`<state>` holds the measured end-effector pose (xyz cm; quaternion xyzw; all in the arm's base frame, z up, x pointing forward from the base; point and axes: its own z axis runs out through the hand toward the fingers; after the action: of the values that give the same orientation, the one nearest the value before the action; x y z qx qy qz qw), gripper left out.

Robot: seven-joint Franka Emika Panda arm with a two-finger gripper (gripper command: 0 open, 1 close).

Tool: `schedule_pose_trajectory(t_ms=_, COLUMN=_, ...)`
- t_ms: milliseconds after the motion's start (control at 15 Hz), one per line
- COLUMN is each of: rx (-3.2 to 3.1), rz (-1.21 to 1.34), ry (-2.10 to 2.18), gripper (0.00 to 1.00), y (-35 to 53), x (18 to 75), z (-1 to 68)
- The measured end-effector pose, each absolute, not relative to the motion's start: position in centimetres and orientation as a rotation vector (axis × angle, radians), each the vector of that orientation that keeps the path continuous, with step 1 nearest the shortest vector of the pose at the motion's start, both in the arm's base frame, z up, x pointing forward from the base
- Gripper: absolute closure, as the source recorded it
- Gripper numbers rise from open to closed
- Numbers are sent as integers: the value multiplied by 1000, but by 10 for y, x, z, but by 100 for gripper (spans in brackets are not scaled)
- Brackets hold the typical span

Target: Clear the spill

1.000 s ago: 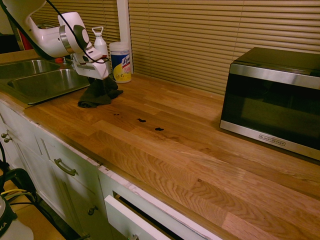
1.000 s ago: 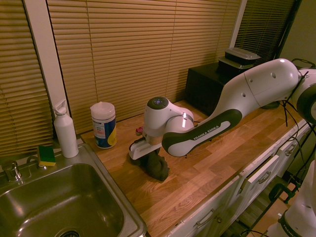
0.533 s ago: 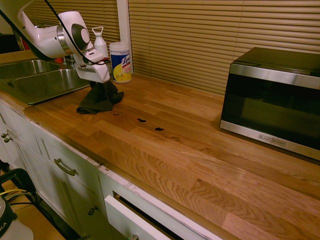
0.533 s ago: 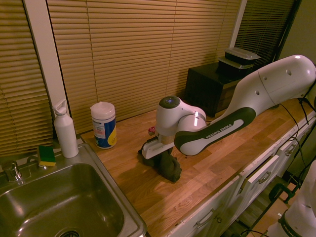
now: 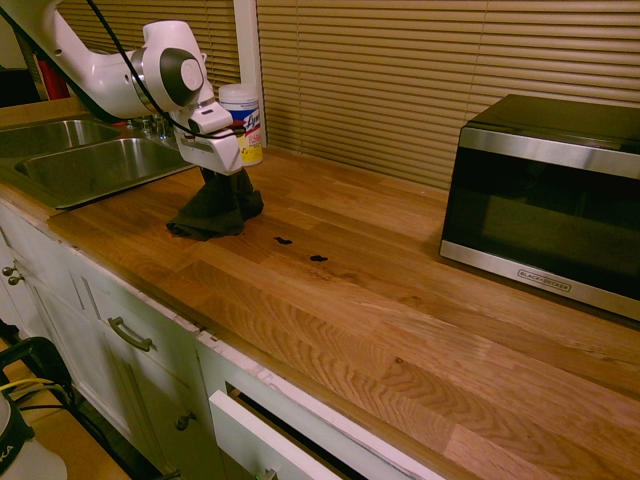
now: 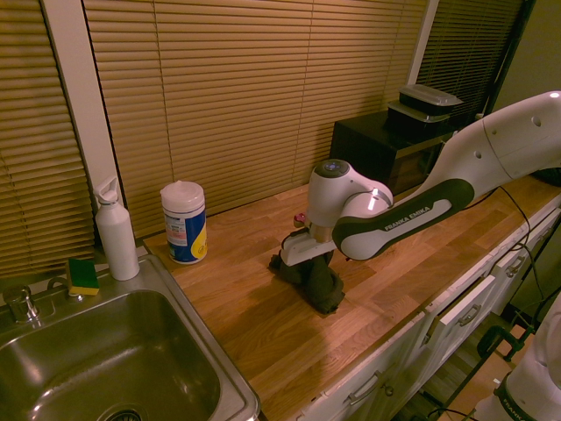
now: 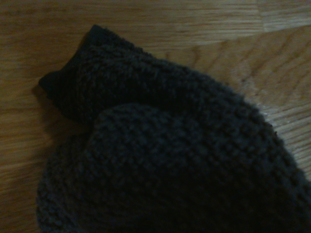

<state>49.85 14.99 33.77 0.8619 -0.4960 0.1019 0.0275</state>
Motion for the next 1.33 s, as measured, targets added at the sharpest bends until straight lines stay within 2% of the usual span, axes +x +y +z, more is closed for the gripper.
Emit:
schedule_pose_trajectory(t_ms=667, rx=2614, rz=277, ry=-1715, gripper=100, y=32, x=489, z=337)
schedule_pose_trajectory(t_ms=1333, rx=2531, rz=260, ry=-1969, gripper=100, y=-144, x=456, z=333)
